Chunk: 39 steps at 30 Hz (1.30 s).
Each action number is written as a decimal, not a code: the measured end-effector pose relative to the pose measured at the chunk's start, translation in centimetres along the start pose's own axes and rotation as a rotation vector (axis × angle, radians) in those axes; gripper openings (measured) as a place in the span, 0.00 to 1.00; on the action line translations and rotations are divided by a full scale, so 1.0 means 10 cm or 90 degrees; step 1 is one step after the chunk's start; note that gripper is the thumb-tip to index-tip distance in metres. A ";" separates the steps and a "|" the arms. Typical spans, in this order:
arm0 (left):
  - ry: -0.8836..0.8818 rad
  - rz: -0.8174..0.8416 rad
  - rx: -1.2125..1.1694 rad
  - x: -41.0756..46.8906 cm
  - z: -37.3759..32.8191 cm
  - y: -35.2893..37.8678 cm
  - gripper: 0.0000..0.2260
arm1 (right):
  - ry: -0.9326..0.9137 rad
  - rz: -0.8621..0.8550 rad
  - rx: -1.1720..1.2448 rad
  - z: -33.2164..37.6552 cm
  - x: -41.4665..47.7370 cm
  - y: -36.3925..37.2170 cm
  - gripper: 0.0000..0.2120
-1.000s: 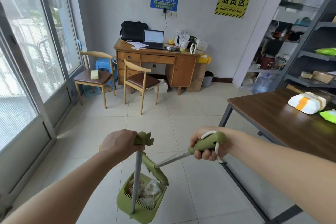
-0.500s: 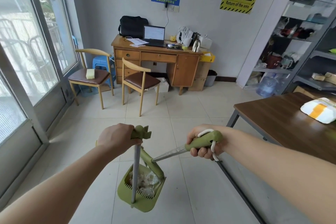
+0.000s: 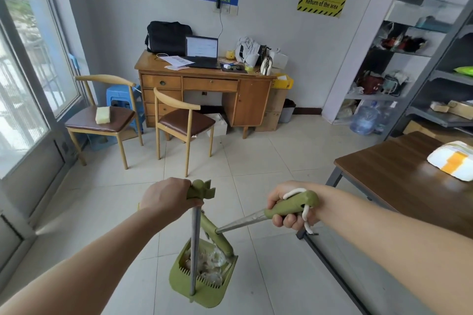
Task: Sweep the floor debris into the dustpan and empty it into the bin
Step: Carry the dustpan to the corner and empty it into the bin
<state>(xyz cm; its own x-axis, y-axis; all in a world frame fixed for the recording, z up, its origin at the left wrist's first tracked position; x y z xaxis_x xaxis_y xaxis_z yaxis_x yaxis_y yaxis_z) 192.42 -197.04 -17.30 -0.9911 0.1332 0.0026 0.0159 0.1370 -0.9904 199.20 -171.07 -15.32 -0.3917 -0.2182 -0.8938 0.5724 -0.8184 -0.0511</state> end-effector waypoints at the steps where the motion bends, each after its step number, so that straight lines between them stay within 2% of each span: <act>1: 0.006 0.002 0.001 0.10 -0.01 -0.01 0.18 | -0.005 -0.015 0.012 0.05 0.02 -0.06 0.11; 10: 0.053 -0.001 0.023 0.95 -0.10 -0.12 0.17 | -0.101 -0.156 0.164 0.46 0.00 -0.35 0.07; 20: 0.075 0.004 0.013 1.61 -0.41 -0.04 0.19 | -0.112 -0.185 0.211 0.59 0.09 -0.84 0.07; 28: 0.069 0.018 -0.014 2.17 -0.85 0.10 0.18 | -0.100 -0.189 0.188 0.57 0.20 -1.61 0.06; 39: 0.065 0.017 -0.014 3.18 -1.79 0.19 0.17 | -0.088 -0.206 0.151 0.64 0.19 -3.01 0.07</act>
<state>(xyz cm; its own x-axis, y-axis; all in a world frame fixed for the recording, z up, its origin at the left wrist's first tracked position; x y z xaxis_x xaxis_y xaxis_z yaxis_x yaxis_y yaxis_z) 163.28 -174.95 -16.61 -0.9714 0.2371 -0.0090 0.0464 0.1527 -0.9872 176.63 -150.22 -12.65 -0.6264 0.0140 -0.7794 0.2286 -0.9526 -0.2008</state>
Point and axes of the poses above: each hand's wrist, its own x-axis towards the middle knuckle, its own y-axis out of the palm, z = x × y, the point moved 3 cm from there along x, towards the middle knuckle, and after that the axes turned 11 degrees about -y, right-handed, at the moved point
